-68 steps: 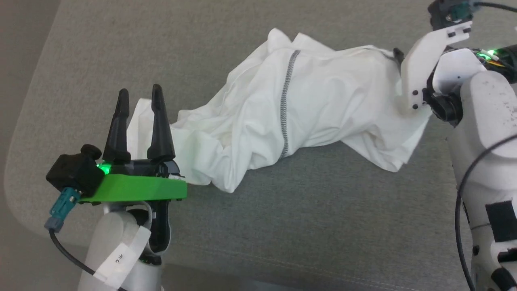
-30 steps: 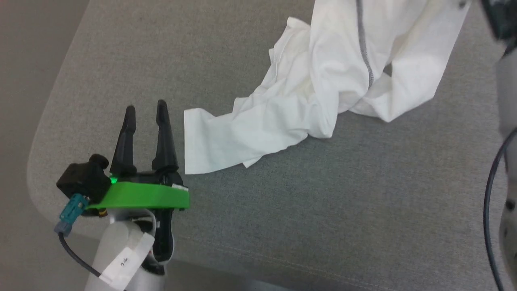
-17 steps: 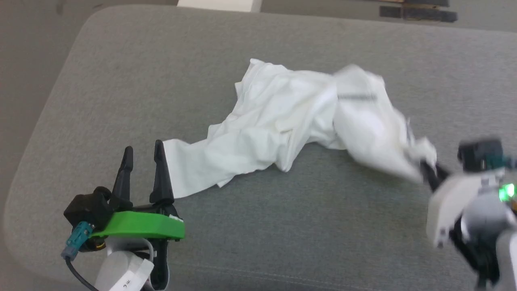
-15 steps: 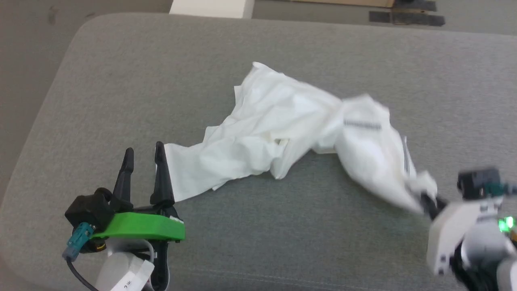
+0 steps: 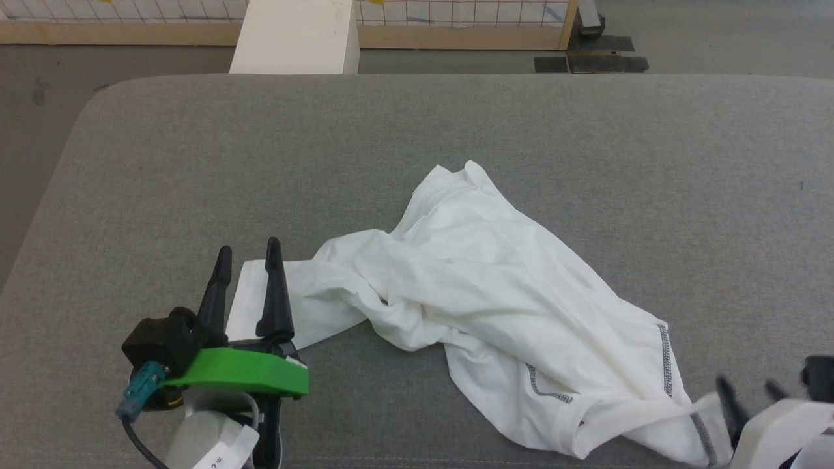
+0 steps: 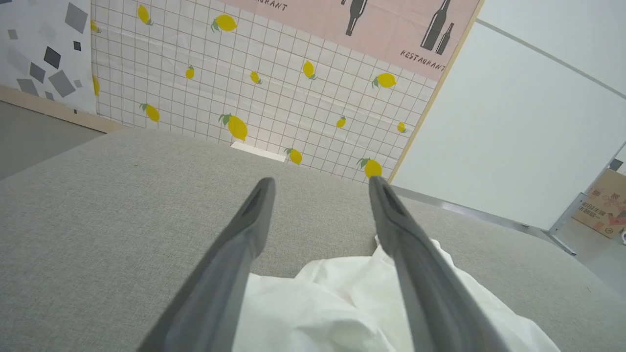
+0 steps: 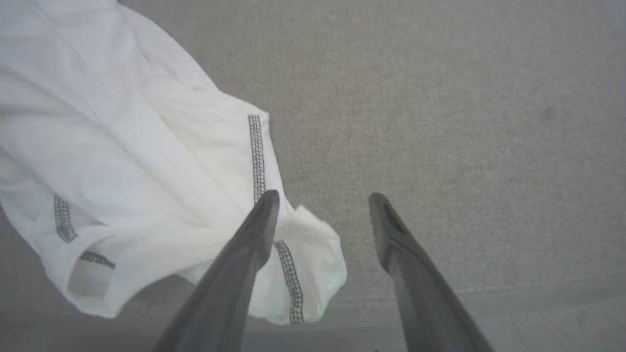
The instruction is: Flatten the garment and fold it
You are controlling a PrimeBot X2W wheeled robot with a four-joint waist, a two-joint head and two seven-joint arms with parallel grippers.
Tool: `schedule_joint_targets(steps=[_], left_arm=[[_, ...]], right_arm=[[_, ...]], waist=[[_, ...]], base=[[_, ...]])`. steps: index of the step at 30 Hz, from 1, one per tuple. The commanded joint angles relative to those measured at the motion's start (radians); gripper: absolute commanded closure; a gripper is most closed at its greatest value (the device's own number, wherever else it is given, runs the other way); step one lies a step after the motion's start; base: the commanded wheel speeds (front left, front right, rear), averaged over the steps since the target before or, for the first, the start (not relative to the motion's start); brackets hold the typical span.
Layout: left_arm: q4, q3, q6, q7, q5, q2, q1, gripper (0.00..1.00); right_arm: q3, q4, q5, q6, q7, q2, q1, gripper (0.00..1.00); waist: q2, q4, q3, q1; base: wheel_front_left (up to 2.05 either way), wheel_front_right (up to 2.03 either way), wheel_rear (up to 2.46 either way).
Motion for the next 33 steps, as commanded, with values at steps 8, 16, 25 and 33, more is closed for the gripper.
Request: schedule_joint_targets(steps=[8, 16, 25, 33], left_arm=[[0.006, -0.013, 0.0, -0.004, -0.003, -0.002, 0.01, 0.0], [-0.008, -0.019, -0.002, -0.004, -0.012, -0.002, -0.024, 0.0], [-0.027, -0.05, 0.001, -0.004, -0.037, -0.002, -0.089, 0.0], [-0.033, -0.073, 0.008, -0.004, -0.069, -0.002, -0.127, 0.0]], right_arm=[[0.125, -0.01, -0.003, -0.002, -0.299, 0.002, -0.15, 0.0], [0.283, 0.217, -0.041, -0.002, -0.274, -0.01, -0.424, 0.0], [0.293, 0.6, -0.032, -0.002, -0.139, -0.009, -0.757, 0.0], [0.328, 0.833, -0.059, -0.002, 0.065, -0.036, -0.931, 0.0]], waist=[[0.0, 0.034, 0.003, 0.0001], [0.0, 0.089, 0.066, 0.0001], [0.0, 0.175, 0.178, 0.0001], [0.0, 0.238, 0.252, 0.0001]], base=[[0.0, 0.0, 0.0], [0.0, 0.0, 0.0], [0.0, 0.0, 0.0], [0.0, 0.0, 0.0]])
